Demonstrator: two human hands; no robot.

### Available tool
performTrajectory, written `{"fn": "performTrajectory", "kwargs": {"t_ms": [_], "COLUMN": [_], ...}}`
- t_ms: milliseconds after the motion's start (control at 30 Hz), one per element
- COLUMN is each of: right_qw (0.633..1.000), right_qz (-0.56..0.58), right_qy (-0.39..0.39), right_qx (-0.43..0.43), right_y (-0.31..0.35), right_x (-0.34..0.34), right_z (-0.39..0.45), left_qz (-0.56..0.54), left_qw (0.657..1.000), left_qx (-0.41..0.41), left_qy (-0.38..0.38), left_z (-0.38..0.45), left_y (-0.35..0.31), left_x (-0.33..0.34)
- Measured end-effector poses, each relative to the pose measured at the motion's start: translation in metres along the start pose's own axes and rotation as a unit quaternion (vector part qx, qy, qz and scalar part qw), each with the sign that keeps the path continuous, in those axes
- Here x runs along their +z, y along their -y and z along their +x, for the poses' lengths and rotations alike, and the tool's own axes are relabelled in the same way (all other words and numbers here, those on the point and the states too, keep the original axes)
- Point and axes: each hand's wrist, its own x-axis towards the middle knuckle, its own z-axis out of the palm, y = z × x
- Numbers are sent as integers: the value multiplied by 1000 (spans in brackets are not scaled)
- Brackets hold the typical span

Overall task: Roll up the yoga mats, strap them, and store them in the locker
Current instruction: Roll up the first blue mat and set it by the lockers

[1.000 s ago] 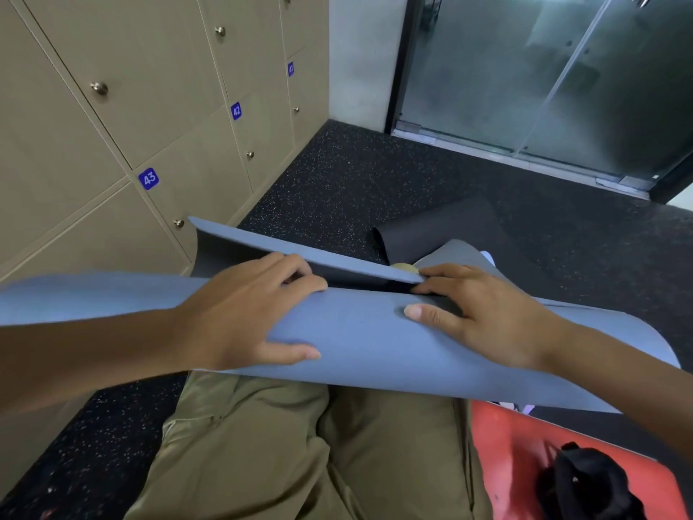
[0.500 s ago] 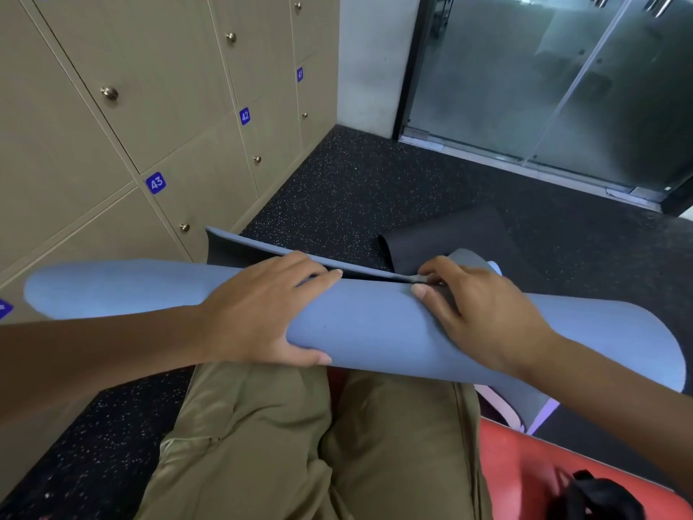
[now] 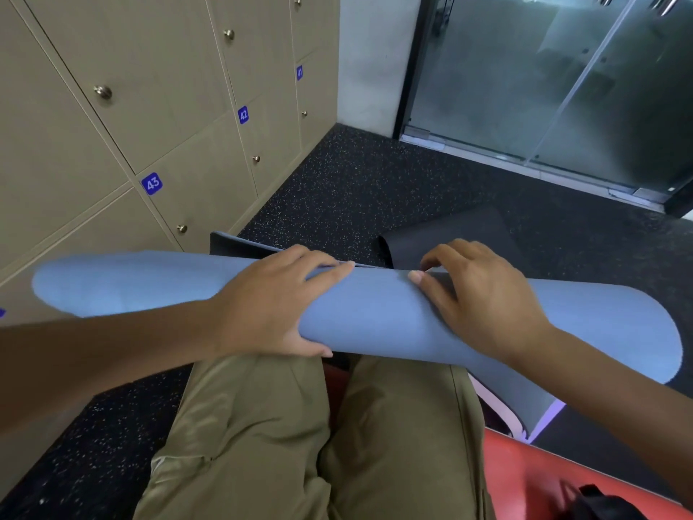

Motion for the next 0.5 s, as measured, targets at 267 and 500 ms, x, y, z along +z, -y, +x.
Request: {"fn": "performTrajectory", "kwargs": {"t_ms": [267,500], "right_qw": [1000,989], "right_qz": [-5,67], "right_qy": [27,127], "right_qx": [5,44], "right_y": [-6,-20], "right_x": [12,10], "right_z": [3,45], "left_qz": [-51,-1], "left_qw": [996,998], "left_qx": [4,37], "left_qy": [72,-49], "left_z": [37,31], "left_y": [29,4], "left_x": [1,9]}}
